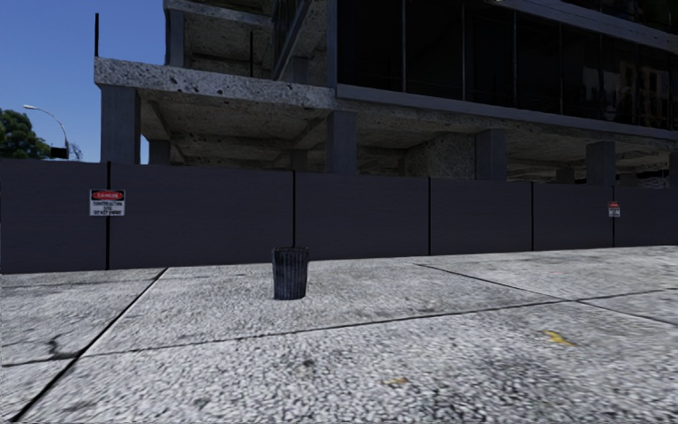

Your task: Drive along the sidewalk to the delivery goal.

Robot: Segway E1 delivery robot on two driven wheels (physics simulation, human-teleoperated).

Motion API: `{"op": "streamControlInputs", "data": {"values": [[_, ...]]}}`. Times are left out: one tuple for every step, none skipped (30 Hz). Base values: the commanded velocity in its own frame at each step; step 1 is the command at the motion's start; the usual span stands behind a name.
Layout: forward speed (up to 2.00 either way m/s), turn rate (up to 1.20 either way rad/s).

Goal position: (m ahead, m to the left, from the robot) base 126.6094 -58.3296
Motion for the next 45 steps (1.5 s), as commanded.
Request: {"op": "streamControlInputs", "data": {"values": [[1.18, -0.65], [1.18, -0.65], [1.18, -0.65], [1.18, -0.65], [1.18, -0.65], [1.18, -0.65], [1.18, -0.65], [1.18, -0.65], [1.18, -0.65], [1.18, -0.65], [1.18, -0.65], [1.18, -0.65], [1.18, -0.65], [1.18, -0.65], [1.18, -0.65], [1.18, -0.65], [1.18, -0.65], [1.18, -0.62], [1.19, -0.60], [1.19, -0.60], [1.19, -0.60], [1.21, -0.60], [2.00, -0.59], [2.00, -0.55], [2.00, -0.53], [2.00, -0.53], [2.00, -0.52], [2.00, -0.51], [2.00, -0.51], [2.00, -0.50], [2.00, -0.50], [2.00, -0.49], [2.00, -0.49], [2.00, -0.49], [2.00, -0.49], [2.00, -0.49], [2.00, -0.49], [2.00, -0.49], [2.00, -0.49], [2.00, -0.49], [2.00, -0.48], [2.00, -0.45], [2.00, -0.44], [2.00, -0.43], [2.00, -0.43]]}}
